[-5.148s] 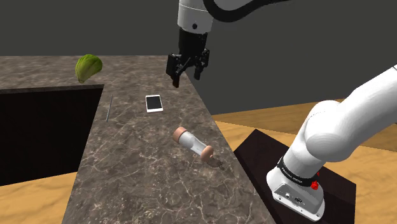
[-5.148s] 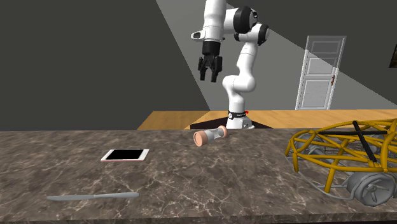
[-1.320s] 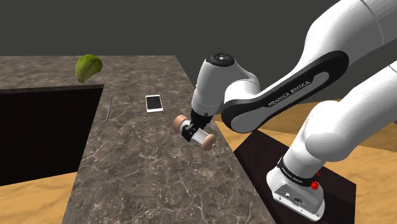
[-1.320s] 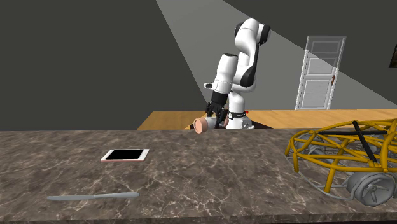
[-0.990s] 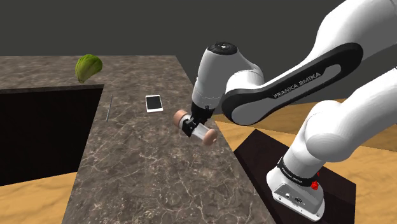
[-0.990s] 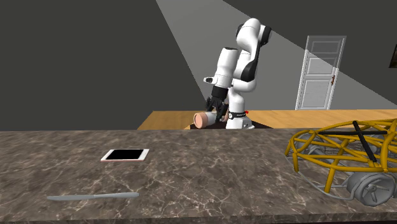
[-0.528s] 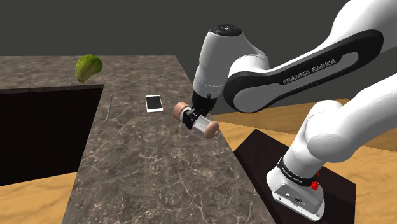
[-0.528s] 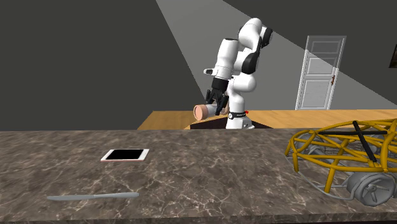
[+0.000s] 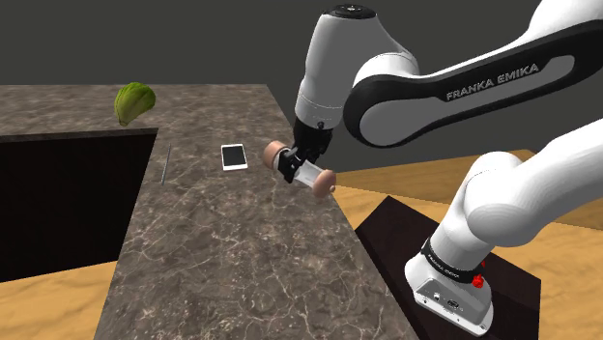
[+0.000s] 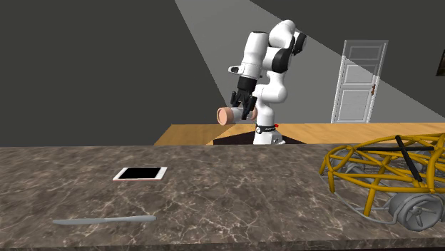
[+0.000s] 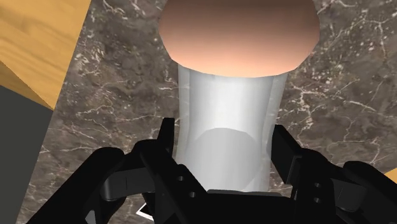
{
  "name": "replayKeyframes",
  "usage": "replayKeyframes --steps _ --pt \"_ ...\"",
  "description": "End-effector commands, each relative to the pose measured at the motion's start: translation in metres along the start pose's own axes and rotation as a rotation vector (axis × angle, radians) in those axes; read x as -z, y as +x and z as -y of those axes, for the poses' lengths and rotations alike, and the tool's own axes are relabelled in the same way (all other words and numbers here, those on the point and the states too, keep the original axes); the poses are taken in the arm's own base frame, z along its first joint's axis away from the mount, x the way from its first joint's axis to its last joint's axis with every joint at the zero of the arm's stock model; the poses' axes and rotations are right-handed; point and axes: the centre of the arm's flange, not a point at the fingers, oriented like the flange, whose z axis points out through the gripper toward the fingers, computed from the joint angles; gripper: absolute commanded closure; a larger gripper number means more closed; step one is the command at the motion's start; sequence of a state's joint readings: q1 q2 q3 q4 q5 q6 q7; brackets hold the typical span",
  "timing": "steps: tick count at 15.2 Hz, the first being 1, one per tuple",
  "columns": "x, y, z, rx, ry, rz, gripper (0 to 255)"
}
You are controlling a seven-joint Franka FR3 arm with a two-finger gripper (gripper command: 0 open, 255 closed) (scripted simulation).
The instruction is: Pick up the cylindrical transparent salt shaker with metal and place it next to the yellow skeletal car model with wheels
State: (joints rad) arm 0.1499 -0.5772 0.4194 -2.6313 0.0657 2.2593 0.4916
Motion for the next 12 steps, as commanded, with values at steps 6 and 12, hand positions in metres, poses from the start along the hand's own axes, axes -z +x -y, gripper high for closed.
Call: replayKeyframes --steps 6,12 --pt "0.036 0.009 -0.002 0.0 0.0 0.0 255" --pt "0.066 0.016 -0.004 0.0 0.0 0.0 255"
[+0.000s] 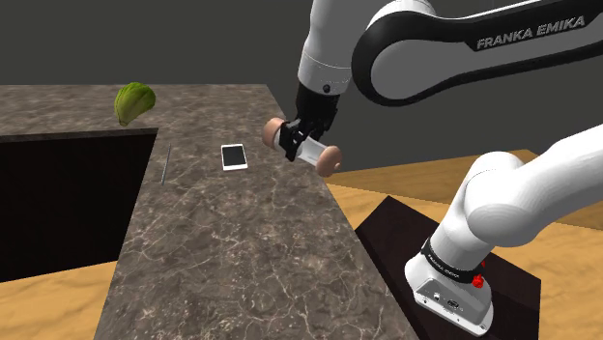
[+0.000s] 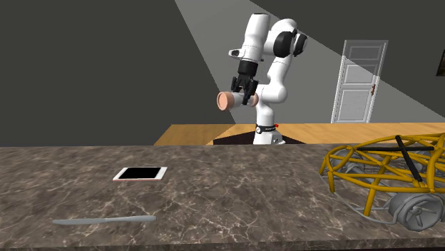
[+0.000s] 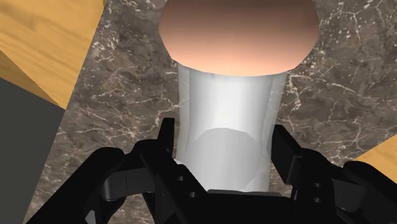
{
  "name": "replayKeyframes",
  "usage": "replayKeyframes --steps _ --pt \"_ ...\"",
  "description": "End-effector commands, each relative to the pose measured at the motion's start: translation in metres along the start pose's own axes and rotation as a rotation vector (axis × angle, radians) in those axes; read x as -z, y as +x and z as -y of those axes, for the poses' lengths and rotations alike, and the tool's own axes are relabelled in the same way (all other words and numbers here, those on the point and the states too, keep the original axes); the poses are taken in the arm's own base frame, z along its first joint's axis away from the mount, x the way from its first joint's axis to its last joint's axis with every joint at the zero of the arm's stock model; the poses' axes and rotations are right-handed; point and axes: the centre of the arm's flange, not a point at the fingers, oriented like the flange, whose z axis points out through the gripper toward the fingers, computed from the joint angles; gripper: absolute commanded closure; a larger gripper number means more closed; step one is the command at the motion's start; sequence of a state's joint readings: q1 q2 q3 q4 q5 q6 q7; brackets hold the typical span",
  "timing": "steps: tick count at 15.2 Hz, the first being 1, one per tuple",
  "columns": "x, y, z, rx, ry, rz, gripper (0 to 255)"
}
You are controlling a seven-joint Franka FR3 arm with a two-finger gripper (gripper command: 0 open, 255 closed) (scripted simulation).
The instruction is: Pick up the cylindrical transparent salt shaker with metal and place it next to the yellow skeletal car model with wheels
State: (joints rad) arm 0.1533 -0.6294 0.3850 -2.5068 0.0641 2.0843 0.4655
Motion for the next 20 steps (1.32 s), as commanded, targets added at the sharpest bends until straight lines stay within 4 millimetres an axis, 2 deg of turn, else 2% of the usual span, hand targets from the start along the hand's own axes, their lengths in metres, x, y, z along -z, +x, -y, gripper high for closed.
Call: replayKeyframes --steps 1,8,20 --pt "0.01 0.003 -0.001 0.0 0.0 0.0 255" --pt "0.043 0.011 -0.003 0.0 0.0 0.0 255" --pt "0.08 -0.121 0.076 0.0 0.0 0.0 255"
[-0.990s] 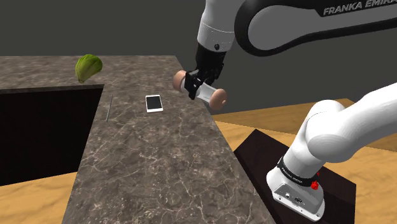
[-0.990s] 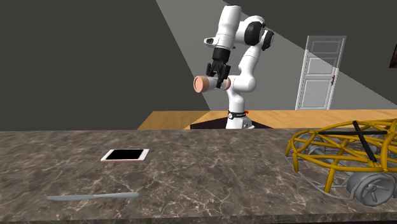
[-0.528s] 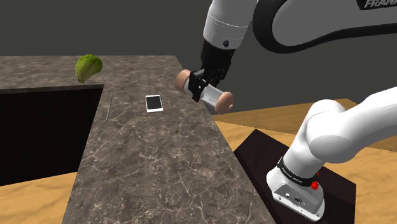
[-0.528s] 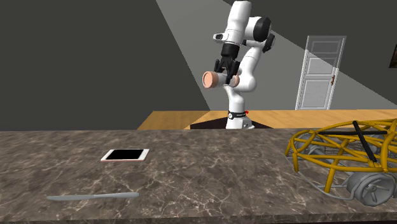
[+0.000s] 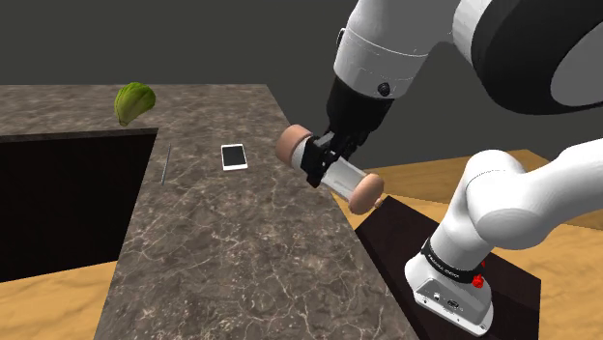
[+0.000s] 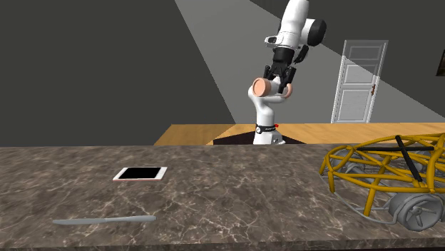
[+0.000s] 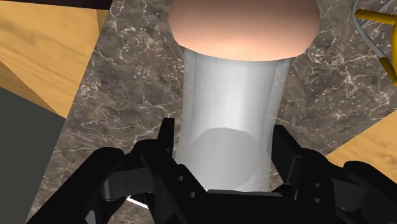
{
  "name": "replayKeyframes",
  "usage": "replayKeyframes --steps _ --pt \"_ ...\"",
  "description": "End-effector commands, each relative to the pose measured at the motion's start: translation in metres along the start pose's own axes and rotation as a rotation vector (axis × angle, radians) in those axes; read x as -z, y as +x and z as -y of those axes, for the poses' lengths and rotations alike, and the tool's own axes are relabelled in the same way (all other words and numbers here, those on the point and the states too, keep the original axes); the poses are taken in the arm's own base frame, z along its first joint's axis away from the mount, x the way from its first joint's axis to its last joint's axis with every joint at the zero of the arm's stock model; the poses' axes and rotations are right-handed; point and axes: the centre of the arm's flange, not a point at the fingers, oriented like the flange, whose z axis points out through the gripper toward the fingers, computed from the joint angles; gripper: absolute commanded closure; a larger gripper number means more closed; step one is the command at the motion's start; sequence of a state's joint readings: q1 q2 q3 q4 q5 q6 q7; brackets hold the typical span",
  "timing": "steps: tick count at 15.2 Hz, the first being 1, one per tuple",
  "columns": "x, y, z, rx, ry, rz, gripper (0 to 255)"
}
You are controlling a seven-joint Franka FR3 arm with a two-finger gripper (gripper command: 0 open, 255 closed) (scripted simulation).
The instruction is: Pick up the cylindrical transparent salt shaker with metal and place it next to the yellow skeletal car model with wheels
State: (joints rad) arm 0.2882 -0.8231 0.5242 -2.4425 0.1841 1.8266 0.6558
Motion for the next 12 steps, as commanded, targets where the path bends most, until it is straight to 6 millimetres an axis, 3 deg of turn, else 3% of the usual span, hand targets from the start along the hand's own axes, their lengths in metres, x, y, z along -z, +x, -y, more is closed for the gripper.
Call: replayKeyframes --steps 1,12 --pt "0.005 -0.026 0.013 -0.001 0.0 0.001 255" --pt "0.038 -0.147 0.086 -0.001 0.0 0.001 255"
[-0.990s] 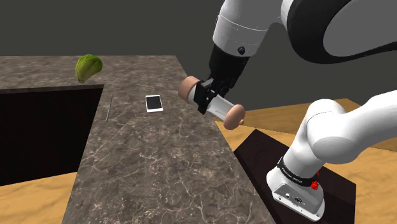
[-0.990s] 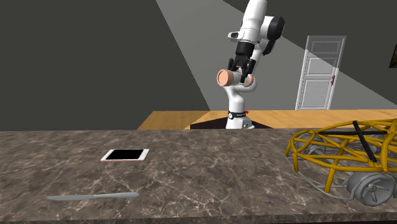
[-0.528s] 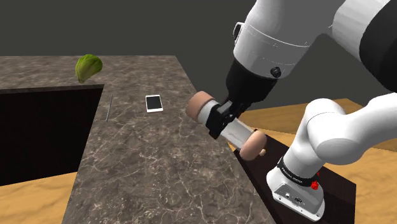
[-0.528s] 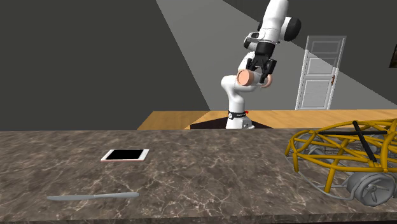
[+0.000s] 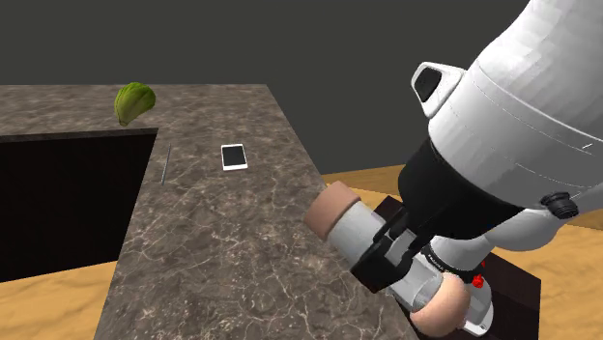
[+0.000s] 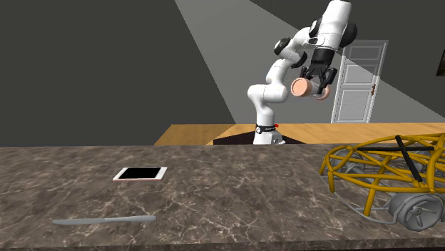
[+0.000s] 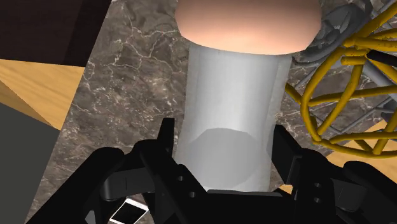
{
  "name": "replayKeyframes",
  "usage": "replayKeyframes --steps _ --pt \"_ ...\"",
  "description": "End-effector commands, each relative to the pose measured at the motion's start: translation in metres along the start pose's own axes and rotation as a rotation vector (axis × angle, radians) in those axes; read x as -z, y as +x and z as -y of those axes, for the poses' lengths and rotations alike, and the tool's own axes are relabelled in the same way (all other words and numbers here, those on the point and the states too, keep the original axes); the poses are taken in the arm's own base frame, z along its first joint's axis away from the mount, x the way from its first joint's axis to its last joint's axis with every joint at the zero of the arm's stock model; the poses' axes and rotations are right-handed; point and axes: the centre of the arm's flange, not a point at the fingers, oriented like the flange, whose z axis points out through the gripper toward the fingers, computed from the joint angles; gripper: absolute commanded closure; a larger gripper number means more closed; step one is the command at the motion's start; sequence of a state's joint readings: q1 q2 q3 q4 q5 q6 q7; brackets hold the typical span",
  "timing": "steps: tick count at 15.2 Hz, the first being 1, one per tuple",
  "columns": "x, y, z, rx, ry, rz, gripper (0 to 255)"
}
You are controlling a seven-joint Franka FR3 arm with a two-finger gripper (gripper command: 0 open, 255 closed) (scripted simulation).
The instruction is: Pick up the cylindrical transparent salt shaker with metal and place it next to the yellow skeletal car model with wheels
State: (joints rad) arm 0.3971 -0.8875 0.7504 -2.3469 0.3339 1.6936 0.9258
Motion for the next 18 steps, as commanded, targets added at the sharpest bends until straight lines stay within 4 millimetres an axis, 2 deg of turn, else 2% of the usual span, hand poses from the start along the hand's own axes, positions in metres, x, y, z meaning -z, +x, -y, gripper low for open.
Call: replayKeyframes --steps 1,18 --pt "0.008 -0.023 0.013 -0.001 0.0 0.001 255" --pt "0.06 -0.21 0.126 -0.001 0.0 0.001 255"
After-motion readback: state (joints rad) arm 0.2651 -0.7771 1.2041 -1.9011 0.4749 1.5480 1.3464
